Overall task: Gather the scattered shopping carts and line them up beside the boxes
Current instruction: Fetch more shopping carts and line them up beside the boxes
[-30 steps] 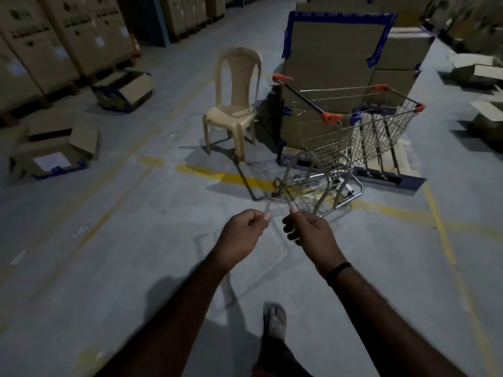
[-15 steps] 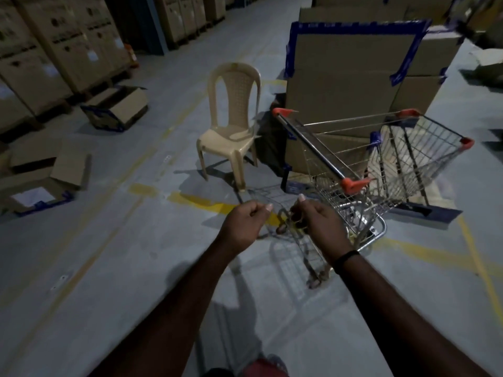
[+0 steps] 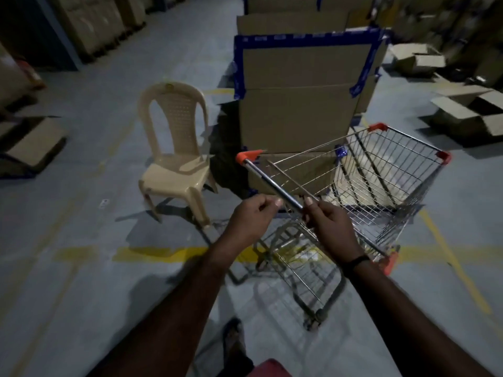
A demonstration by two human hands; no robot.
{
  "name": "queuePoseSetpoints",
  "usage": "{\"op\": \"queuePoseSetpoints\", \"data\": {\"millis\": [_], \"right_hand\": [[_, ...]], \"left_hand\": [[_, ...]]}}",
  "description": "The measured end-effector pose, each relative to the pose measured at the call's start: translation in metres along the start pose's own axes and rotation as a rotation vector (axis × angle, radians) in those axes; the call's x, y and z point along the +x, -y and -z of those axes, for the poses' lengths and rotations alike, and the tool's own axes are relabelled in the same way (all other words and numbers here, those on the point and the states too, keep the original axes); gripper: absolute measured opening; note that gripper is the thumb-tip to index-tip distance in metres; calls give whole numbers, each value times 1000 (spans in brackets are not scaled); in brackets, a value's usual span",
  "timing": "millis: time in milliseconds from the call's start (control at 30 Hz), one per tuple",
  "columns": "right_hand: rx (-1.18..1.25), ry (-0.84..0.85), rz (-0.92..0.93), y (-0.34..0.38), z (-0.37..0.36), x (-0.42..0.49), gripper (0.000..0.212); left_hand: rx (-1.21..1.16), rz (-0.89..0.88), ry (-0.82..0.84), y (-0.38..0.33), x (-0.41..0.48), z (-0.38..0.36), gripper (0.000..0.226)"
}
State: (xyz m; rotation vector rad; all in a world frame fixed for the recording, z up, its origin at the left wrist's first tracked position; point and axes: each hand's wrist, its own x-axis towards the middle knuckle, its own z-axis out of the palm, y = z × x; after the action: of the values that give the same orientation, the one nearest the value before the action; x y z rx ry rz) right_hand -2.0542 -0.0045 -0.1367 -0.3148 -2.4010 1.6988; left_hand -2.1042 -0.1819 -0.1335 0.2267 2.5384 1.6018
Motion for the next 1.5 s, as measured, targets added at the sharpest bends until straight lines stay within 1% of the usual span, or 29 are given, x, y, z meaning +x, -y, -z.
{"op": "queuePoseSetpoints", "data": {"millis": [100,200,300,367,467,533,667,767,800,900,933,1033,1233,1300,1367,1433,1500], "right_hand": [[-140,-86,-7,-4,-19,36,41],[-408,-162,7,-13,-33,60,33],[-681,-129,-38,-23,-38,72,38],[-860,-75,-80,-27,-43,74,45],[-976,-49,-164,-24,-48,76,66],[-1015,-41,-215,-22,-49,76,76],[-1036,-8,-299,-20,-45,71,85],[-1054,-27,-360,-21,-38,60,92],[-1067,-28,-371,-21,-36,56,90],[-1052,-33,-399,-13,-36,48,65],[-1050,-22,-408,-12,-37,50,63],[-1041,-62,-433,-14,-45,36,66],[-1035,-149,-434,-10,-75,-14,65],[-1060,-181,-439,-7,-85,-30,70],[-1056,-202,-477,-4,-97,-46,76],[-1050,-228,-508,-1,-110,-57,70],[-1056,-260,-533,4,-118,-63,73]], "left_hand": [[76,-59,109,3,58,14,18],[268,-272,149,9,112,17,14],[483,-466,221,16,149,11,13],[591,-544,308,25,166,4,23],[754,-581,457,34,177,-6,49],[790,-620,476,36,178,-6,56],[768,-626,573,36,182,-1,52],[796,-626,657,36,185,4,53],[798,-627,674,35,186,6,51],[814,-648,692,33,185,9,52],[823,-652,687,33,186,9,52],[858,-668,719,32,175,16,52],[875,-740,759,46,147,32,53],[884,-763,777,50,137,36,53],[878,-771,816,55,130,41,53],[849,-798,842,56,127,46,50],[844,-837,870,55,128,48,50]]}}
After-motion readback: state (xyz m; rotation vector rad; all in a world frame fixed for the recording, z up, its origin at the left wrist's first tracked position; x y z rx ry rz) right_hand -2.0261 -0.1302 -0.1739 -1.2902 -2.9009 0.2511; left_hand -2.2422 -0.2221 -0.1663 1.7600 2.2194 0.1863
